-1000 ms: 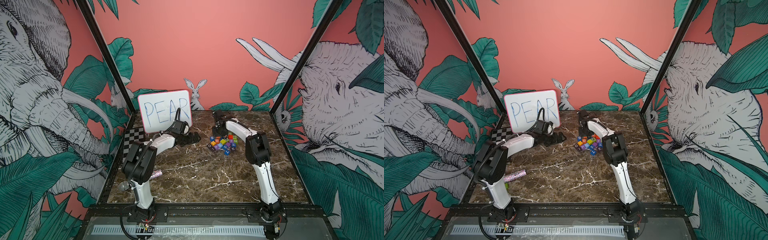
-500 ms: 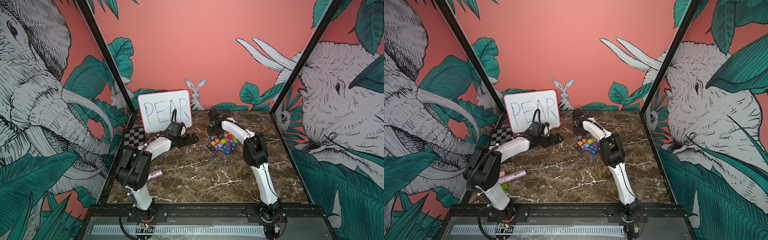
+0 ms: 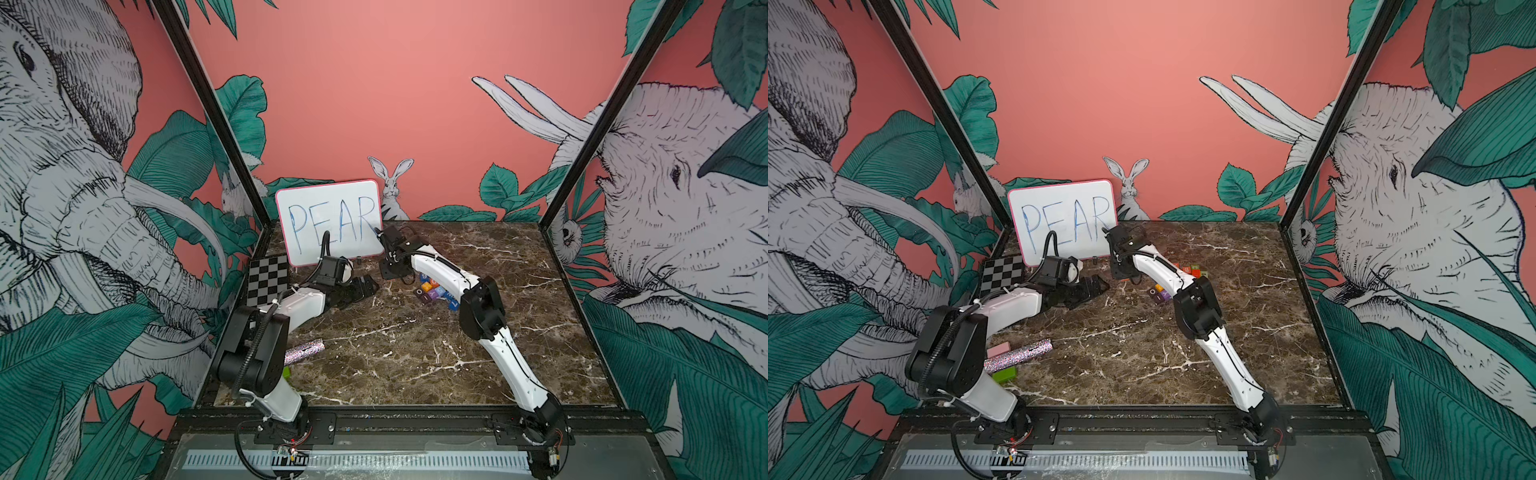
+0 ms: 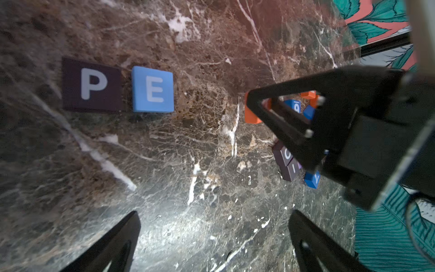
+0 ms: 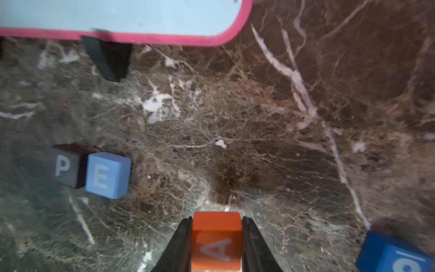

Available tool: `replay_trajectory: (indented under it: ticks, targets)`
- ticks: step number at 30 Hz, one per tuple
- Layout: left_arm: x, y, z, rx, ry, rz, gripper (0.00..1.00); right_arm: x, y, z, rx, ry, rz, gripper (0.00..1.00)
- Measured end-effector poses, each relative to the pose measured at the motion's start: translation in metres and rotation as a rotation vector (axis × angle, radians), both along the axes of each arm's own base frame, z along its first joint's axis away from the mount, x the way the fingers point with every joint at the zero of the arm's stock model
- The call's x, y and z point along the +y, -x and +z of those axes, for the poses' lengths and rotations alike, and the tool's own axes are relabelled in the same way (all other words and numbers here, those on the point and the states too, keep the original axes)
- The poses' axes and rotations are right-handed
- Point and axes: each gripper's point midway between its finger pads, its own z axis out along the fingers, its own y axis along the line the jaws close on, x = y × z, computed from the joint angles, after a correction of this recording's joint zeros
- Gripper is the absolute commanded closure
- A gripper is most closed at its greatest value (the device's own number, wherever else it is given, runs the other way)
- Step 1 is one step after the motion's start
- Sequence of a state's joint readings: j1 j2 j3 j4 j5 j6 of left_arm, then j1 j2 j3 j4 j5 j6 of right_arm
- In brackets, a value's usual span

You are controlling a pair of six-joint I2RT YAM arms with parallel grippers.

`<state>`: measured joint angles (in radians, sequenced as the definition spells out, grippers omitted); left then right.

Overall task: Spell the uppercase word “pear” with letter blocks
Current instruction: Place the letter block at the center of the board.

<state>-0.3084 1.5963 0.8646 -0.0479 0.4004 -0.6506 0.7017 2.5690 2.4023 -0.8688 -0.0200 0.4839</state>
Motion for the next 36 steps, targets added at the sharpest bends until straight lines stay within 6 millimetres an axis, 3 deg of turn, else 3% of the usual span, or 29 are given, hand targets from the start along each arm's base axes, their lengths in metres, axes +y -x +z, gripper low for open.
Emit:
replay_trajectory:
  ticks: [3,13,21,36]
  targets:
    - [0.0,0.001,0.0,-0.005,0.006,-0.001,0.01,0.0,0.002,-0.012,0.022,0.005,-0.016,0.67]
    - [-0.001,0.001,0.001,-0.012,0.019,-0.004,0.01,0.005,0.001,-0.019,0.036,-0.037,-0.058,0.61]
    - [-0.001,0.001,0.001,-0.015,0.02,-0.005,0.01,0.01,0.001,-0.018,0.044,-0.077,-0.069,0.49]
    - [-0.004,0.0,0.004,-0.025,0.033,-0.012,0.01,0.015,0.02,-0.015,0.123,-0.17,-0.068,0.48]
